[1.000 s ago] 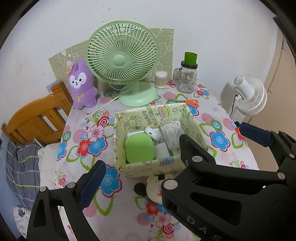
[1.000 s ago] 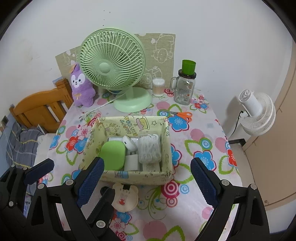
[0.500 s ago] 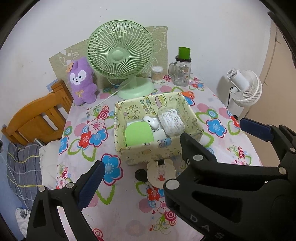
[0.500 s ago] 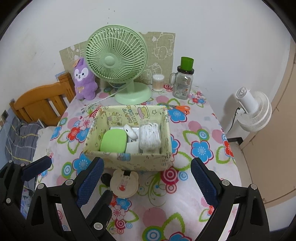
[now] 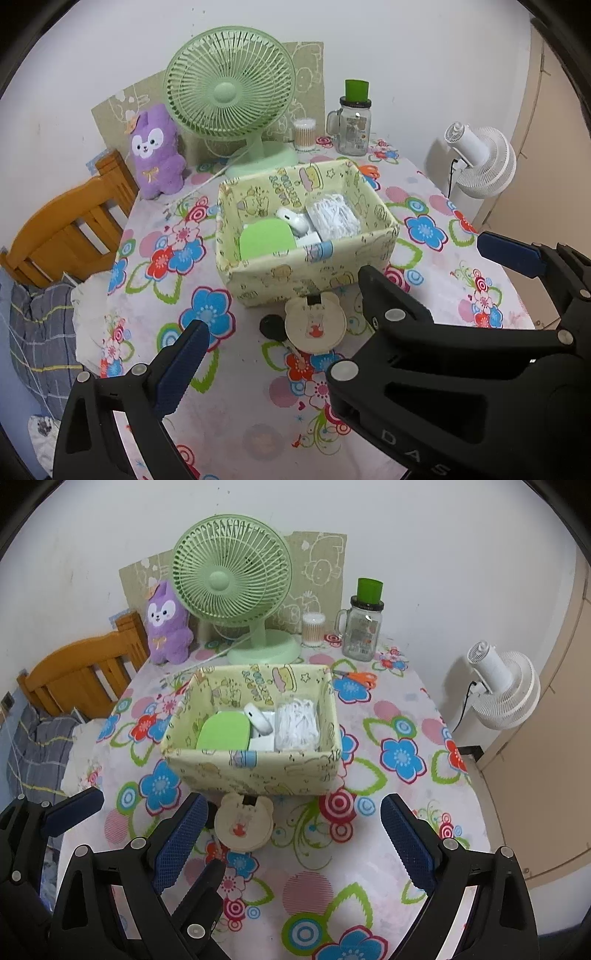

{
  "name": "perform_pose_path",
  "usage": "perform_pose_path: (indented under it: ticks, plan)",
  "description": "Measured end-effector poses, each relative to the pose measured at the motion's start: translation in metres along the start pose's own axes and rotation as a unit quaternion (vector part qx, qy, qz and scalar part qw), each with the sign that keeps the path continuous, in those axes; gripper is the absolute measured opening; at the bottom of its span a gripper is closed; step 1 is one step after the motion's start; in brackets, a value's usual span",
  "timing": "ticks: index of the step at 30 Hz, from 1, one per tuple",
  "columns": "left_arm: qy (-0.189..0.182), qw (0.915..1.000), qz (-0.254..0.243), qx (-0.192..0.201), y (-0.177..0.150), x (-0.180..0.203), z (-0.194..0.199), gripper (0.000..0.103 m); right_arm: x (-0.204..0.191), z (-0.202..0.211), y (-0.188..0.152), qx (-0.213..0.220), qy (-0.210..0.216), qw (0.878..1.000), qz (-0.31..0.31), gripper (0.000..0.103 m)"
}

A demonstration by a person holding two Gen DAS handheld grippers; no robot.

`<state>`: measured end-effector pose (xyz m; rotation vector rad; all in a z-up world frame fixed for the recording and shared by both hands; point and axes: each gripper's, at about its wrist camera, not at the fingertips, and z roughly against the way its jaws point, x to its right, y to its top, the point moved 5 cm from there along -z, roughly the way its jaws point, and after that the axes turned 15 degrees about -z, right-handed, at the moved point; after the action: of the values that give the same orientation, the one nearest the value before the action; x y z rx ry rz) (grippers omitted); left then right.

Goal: Organize rigid objects
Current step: 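Lift both tools out of the fabric box and back away, then close the right tool on the beige bear-shaped case while the left tool approaches the black key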

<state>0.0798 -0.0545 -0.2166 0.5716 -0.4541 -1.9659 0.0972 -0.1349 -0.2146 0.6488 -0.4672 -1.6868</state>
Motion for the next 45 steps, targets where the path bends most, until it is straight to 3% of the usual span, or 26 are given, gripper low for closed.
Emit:
perform_pose_path:
  ticks: [12,22,45]
  plan:
    - [-0.014,0.9998,0.01,-0.011,-0.034,0.006,-0.026,0.1,-0.002,-0.024,-0.034,0.0,0.004,1.0,0.013,0.096]
    - [-0.009,0.9994,0.015,-0.032,-0.062,0.006,-0.054,0.1,-0.008,-0.059,-0.062,-0.039,0.021,0.998,0.036,0.096]
    - [-0.005,0.9983,0.011,-0.058,-0.08,-0.009,-0.108,0.1,-0.02,-0.128,-0.073,-0.076,0.023,0.994,0.07,0.096]
